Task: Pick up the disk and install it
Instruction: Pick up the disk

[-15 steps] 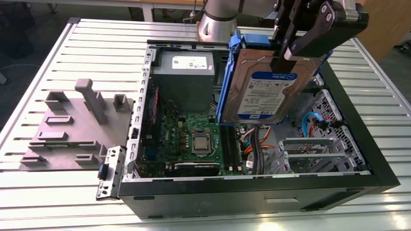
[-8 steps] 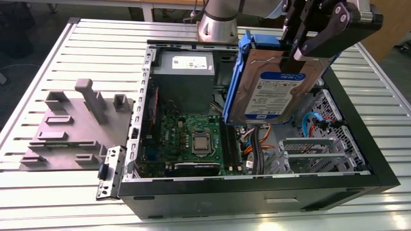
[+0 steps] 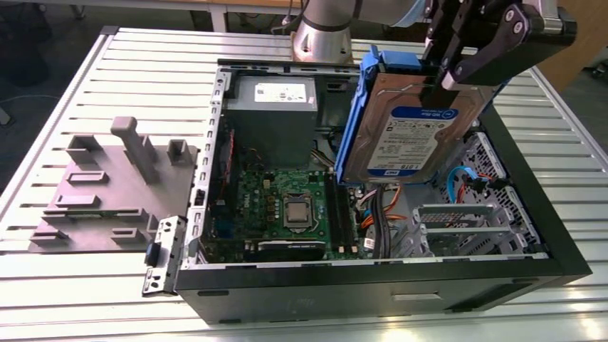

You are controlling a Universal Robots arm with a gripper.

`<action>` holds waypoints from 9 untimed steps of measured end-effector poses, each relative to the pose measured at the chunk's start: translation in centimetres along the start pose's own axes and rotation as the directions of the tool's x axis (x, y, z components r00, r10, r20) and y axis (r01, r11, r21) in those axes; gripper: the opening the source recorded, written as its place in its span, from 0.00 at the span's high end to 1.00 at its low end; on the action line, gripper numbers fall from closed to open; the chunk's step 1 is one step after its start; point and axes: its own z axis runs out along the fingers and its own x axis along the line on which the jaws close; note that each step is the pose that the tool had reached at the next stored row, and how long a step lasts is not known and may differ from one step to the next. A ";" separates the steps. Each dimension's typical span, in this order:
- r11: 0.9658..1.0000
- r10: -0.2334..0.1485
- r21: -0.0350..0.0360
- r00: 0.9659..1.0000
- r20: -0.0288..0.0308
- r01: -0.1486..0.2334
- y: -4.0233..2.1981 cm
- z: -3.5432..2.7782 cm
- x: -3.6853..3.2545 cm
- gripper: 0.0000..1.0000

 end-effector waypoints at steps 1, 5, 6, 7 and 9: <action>1.000 0.000 0.000 1.000 0.000 0.000 0.00 0.00 0.00 0.65; 1.000 0.000 0.000 1.000 0.000 0.000 -0.02 0.00 0.00 0.65; 1.000 0.000 0.000 1.000 0.000 0.000 -0.08 0.00 0.00 0.65; 1.000 0.000 0.000 1.000 0.000 0.000 -0.14 0.00 0.00 0.65; 1.000 0.000 0.000 1.000 0.000 0.000 -0.36 -0.01 -0.01 0.65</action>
